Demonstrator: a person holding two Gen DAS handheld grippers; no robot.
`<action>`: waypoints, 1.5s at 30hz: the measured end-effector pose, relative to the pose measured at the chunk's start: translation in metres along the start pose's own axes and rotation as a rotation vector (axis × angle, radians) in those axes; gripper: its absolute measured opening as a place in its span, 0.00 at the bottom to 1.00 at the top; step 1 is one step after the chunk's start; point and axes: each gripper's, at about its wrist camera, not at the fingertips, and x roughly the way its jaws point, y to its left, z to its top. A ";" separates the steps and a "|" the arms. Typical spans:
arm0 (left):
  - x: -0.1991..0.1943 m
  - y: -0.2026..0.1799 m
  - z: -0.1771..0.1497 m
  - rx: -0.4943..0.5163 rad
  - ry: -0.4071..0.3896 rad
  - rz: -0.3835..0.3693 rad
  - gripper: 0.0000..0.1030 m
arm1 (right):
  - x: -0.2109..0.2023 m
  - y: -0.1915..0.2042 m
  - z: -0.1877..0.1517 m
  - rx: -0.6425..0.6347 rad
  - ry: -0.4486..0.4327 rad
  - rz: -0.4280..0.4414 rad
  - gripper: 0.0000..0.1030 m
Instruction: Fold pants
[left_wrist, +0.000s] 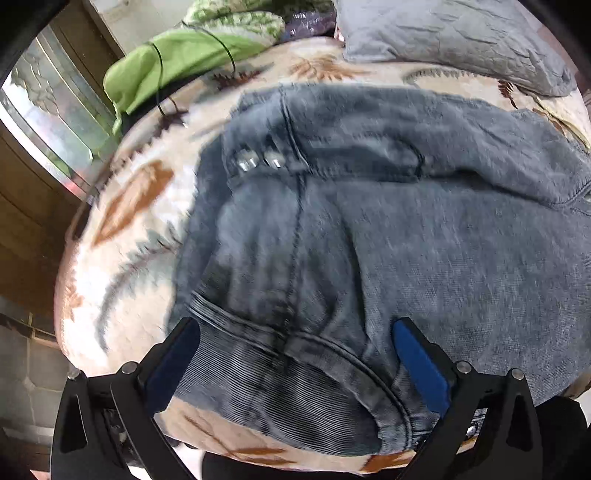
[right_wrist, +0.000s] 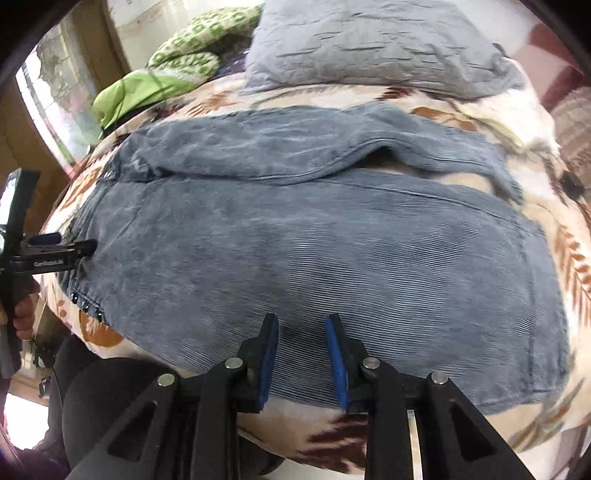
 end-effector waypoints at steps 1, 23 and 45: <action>-0.001 0.004 0.005 -0.002 -0.009 0.002 1.00 | -0.001 -0.007 -0.001 0.011 0.003 -0.011 0.29; 0.091 0.080 0.197 -0.217 0.076 0.029 1.00 | 0.012 -0.171 0.161 0.282 -0.138 -0.120 0.66; 0.110 0.029 0.236 -0.133 0.044 -0.180 0.15 | 0.093 -0.216 0.226 0.224 -0.078 -0.199 0.12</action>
